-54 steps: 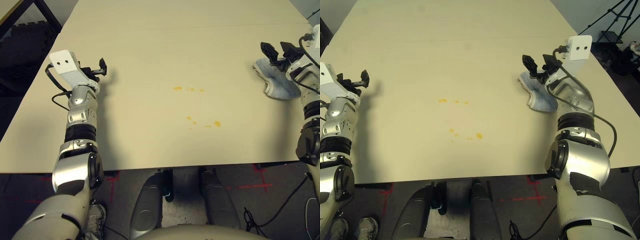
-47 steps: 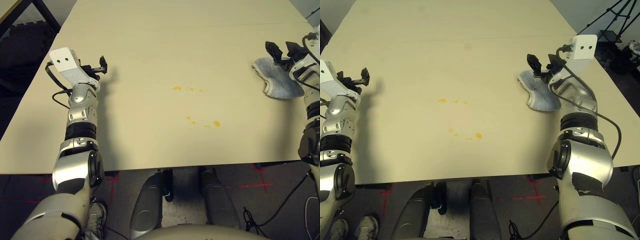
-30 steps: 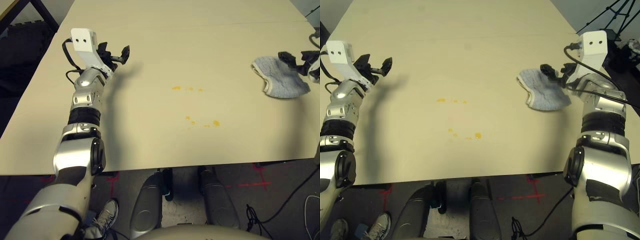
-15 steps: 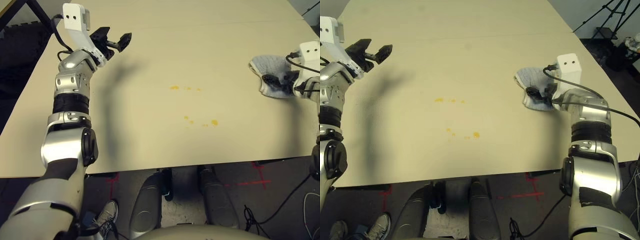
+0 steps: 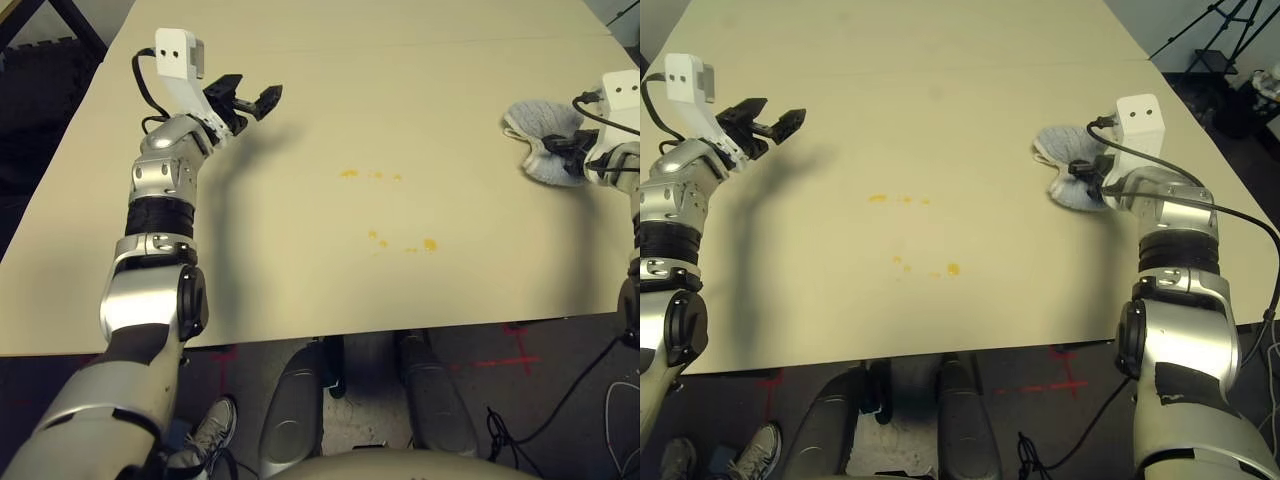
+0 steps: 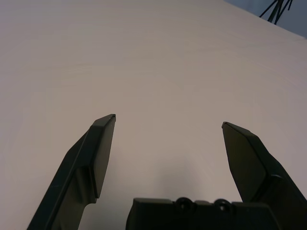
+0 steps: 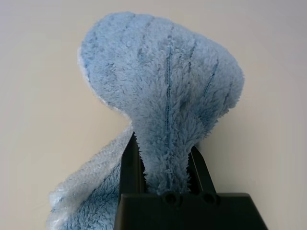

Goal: Wipe the water off the table with a rag.

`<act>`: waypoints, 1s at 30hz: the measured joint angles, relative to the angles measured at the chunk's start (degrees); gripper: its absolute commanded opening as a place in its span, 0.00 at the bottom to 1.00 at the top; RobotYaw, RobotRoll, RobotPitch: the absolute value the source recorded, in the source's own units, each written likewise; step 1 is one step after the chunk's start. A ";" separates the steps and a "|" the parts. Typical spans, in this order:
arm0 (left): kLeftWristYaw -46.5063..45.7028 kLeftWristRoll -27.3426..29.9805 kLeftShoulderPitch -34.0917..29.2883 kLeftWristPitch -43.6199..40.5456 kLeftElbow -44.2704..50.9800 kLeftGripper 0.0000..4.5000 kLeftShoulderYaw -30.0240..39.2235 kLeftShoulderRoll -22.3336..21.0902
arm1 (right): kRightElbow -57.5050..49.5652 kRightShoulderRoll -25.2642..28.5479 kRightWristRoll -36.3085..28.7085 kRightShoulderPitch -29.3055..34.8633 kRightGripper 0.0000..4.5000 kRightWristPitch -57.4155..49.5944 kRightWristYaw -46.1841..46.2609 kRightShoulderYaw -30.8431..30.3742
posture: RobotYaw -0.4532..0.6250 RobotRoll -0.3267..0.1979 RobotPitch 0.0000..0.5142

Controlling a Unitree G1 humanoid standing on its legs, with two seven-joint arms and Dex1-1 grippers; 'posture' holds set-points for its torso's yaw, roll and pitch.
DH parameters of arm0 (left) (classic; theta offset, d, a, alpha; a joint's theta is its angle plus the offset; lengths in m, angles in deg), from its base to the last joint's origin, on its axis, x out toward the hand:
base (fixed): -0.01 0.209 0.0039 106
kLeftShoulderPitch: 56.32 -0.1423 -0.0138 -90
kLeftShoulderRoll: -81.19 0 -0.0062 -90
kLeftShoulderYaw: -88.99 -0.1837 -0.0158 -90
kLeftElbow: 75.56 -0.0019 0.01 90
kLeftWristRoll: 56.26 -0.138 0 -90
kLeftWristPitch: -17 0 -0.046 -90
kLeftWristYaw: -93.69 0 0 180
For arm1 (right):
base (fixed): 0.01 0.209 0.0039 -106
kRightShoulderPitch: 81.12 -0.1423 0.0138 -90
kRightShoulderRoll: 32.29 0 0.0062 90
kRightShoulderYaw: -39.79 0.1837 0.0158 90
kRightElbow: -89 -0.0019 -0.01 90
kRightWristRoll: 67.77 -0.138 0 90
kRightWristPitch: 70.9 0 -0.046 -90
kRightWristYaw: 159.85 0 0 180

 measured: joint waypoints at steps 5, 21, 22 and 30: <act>0.34 -0.08 -0.58 -0.61 0.40 1.00 -0.93 1.12 | -24.32 7.64 -7.51 6.20 0.04 -16.70 -11.12 -6.48 | 0.37 0.62 0.61; 0.63 -0.18 -0.46 -1.36 0.52 1.00 -2.34 3.09 | -49.05 14.83 -19.35 13.82 0.04 -20.16 -23.90 -12.81 | 0.36 0.62 0.62; 0.61 -0.18 -0.46 -1.42 0.52 1.00 -2.40 3.27 | -49.21 14.75 -19.20 14.37 0.04 -19.20 -23.90 -13.27 | 0.36 0.62 0.62; 0.49 -0.18 0.71 -1.70 0.52 1.00 -2.50 3.55 | -49.00 15.17 -13.95 18.32 0.04 -9.75 -25.37 -21.54 | 0.36 0.62 0.64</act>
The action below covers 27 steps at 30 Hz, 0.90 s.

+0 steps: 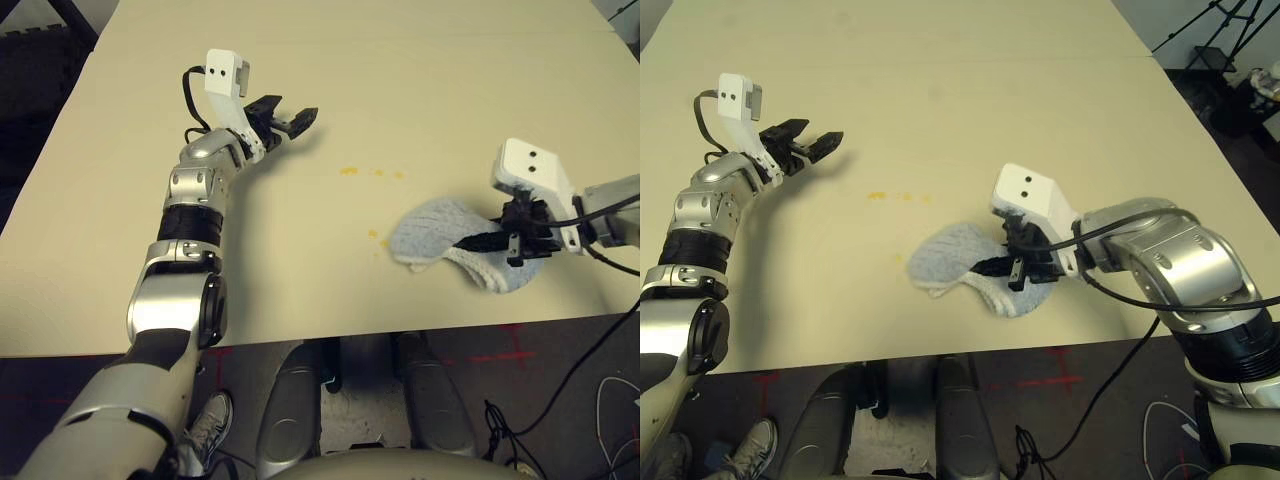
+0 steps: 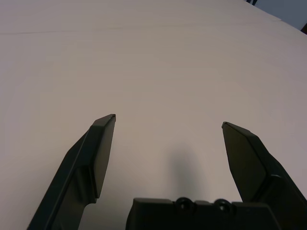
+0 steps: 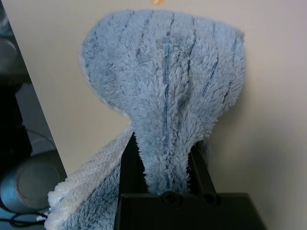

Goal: Wipe the water off the table with a rag.

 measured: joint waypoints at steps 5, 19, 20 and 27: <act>-0.36 0.02 0.02 -0.05 0.00 1.00 0.01 0.29 | 1.42 1.17 5.16 1.14 0.04 9.18 -1.74 -2.37 | 0.36 0.62 0.65; -0.95 0.06 -0.02 -0.08 0.03 1.00 0.08 1.04 | 10.65 -12.35 12.43 -8.64 0.04 8.82 -0.40 -5.48 | 0.35 0.62 0.66; -0.98 0.07 -0.02 -0.08 0.03 1.00 0.08 1.04 | 11.04 -12.80 12.78 -9.02 0.04 8.82 -0.36 -5.59 | 0.35 0.62 0.66; -1.35 0.07 -0.05 -0.08 0.03 1.00 0.15 0.77 | 13.15 -17.47 15.14 -11.36 0.04 8.93 0.19 -6.16 | 0.36 0.62 0.66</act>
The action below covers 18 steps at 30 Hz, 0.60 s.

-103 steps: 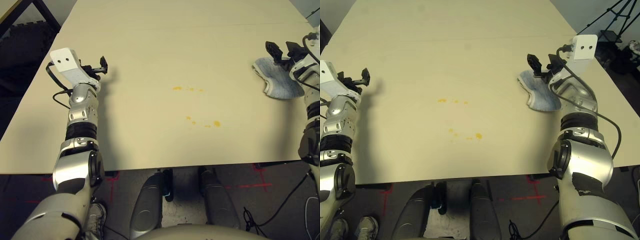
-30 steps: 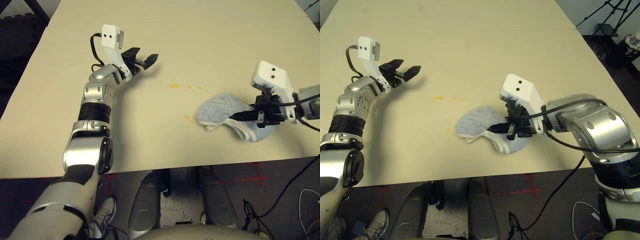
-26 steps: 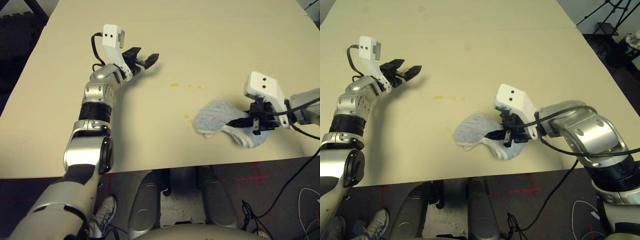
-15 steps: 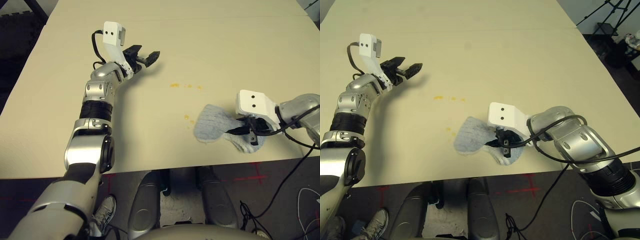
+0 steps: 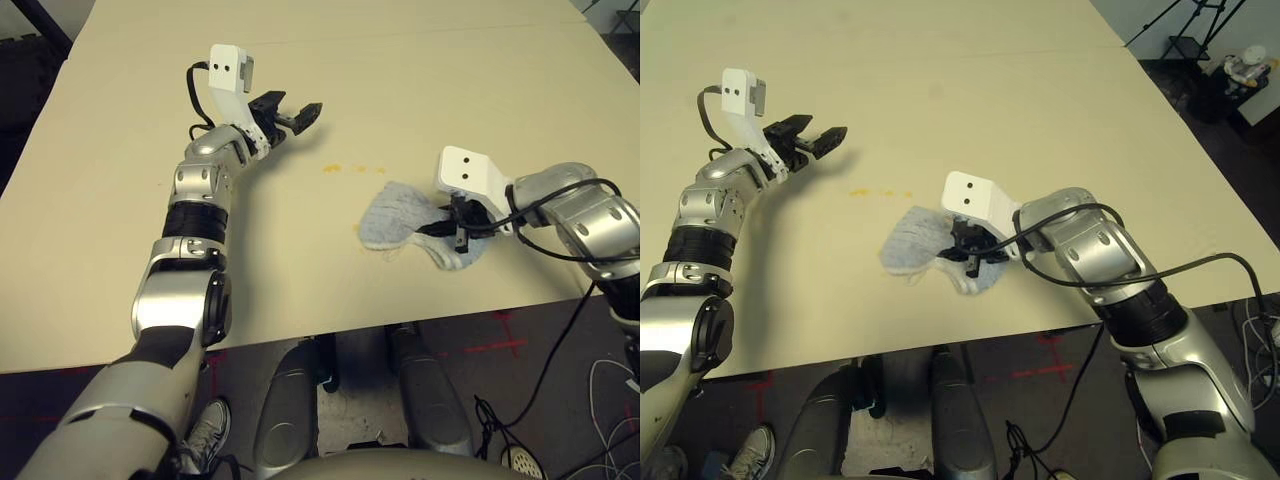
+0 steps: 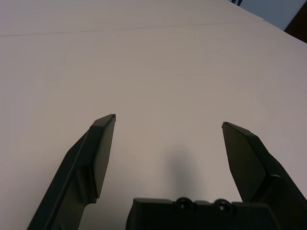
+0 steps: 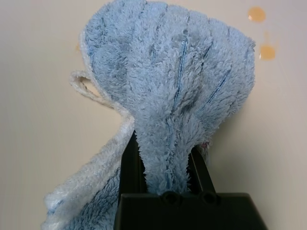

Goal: Wipe the water off the table with a rag.

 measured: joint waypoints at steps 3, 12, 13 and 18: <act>-0.23 0.00 -0.05 0.01 -0.01 1.00 0.11 -0.23 | 0.67 -2.22 0.67 -1.03 0.04 0.00 0.21 -0.42 | 0.36 0.62 0.66; -0.83 0.00 -0.04 0.20 -0.09 1.00 0.31 -0.35 | 3.89 -6.48 2.89 -4.04 0.04 1.73 -0.13 -2.33 | 0.37 0.62 0.66; -0.91 0.00 -0.04 0.25 -0.14 1.00 0.35 -0.36 | 4.25 -6.75 3.16 -4.23 0.04 1.98 -0.24 -2.44 | 0.37 0.62 0.66; -1.14 0.01 -0.04 0.46 -0.23 1.00 0.47 -0.39 | 5.38 -8.12 4.20 -4.97 0.04 2.88 -0.85 -2.85 | 0.37 0.62 0.66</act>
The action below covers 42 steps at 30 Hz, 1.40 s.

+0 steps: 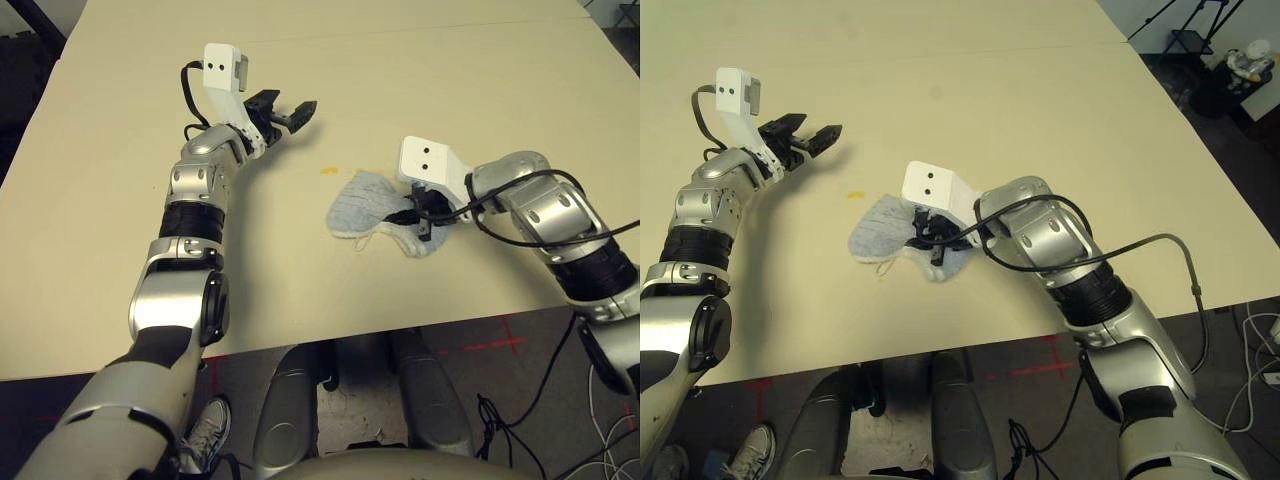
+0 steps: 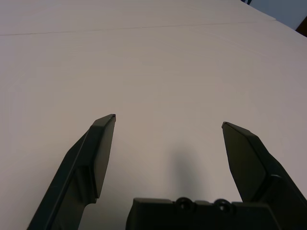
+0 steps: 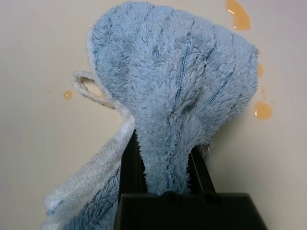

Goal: Wipe the water off the table with a rag.

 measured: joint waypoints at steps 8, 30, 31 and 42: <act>-0.09 0.00 0.01 0.22 -0.12 1.00 0.27 -0.07 | -8.92 3.59 -0.18 3.87 0.04 -2.57 -2.07 -0.65 | 0.37 0.62 0.66; -0.15 -0.02 0.03 0.76 -2.08 1.00 0.51 0.04 | -7.33 1.69 -3.47 2.26 0.04 -3.01 -5.20 -4.82 | 0.36 0.62 0.67; -0.15 -0.02 0.02 0.77 -2.08 1.00 0.51 0.08 | -6.10 1.15 -3.33 1.72 0.04 -2.39 -4.56 -4.81 | 0.36 0.62 0.67; -0.89 -0.02 0.02 1.03 -2.07 1.00 0.76 -0.07 | 11.96 -4.93 -0.34 -5.20 0.04 2.10 5.64 -0.73 | 0.38 0.62 0.67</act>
